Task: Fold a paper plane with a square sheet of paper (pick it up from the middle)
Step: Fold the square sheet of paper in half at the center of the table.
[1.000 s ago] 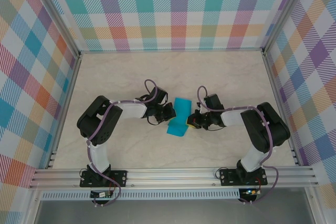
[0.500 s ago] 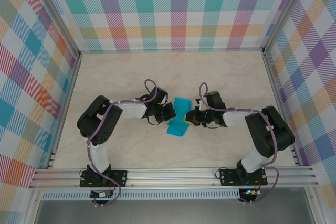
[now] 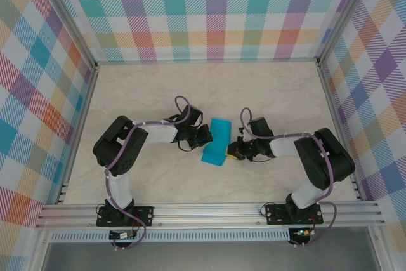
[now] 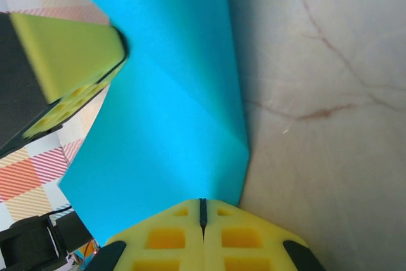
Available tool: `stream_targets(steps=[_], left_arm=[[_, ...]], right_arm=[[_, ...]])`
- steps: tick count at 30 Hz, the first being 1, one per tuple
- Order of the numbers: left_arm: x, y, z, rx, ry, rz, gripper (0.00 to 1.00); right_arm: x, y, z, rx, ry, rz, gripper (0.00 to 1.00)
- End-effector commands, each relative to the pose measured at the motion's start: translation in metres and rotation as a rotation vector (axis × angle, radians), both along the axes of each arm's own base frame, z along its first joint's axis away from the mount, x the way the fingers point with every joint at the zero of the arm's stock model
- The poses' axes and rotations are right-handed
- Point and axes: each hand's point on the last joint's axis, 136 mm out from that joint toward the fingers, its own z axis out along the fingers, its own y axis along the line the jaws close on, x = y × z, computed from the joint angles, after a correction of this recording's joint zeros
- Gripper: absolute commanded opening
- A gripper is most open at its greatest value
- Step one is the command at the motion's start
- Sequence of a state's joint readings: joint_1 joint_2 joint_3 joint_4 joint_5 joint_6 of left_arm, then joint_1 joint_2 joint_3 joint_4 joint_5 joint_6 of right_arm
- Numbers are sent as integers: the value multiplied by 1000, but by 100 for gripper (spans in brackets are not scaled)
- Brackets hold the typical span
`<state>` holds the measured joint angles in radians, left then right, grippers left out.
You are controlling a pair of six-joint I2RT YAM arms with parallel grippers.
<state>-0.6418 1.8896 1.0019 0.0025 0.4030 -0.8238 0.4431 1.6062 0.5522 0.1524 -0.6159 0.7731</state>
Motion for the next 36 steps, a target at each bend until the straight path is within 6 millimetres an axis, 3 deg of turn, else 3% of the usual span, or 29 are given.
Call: stream_targets(steps=[1,7,20,23,31,36], left_arm=[[-22,16,-29,106,78,-6,0],[-23,16,-31,105,80,-8,0],[-24,17,-31,105,80,-9,0],[-24,17,-32,106,82,-9,0],[-25,17,-33,106,83,-9,0],[-25,17,-32,103,83,-10,0]], right_arm=[[4,7,29,31,-76,34,0],[-1,19,31,74,-69,44,0],[-19,8,-15,-19,-1,58,0],[-17,9,-10,-20,-4,60,0],[-12,13,30,28,-79,52,0],[-12,19,31,38,-83,66,0]])
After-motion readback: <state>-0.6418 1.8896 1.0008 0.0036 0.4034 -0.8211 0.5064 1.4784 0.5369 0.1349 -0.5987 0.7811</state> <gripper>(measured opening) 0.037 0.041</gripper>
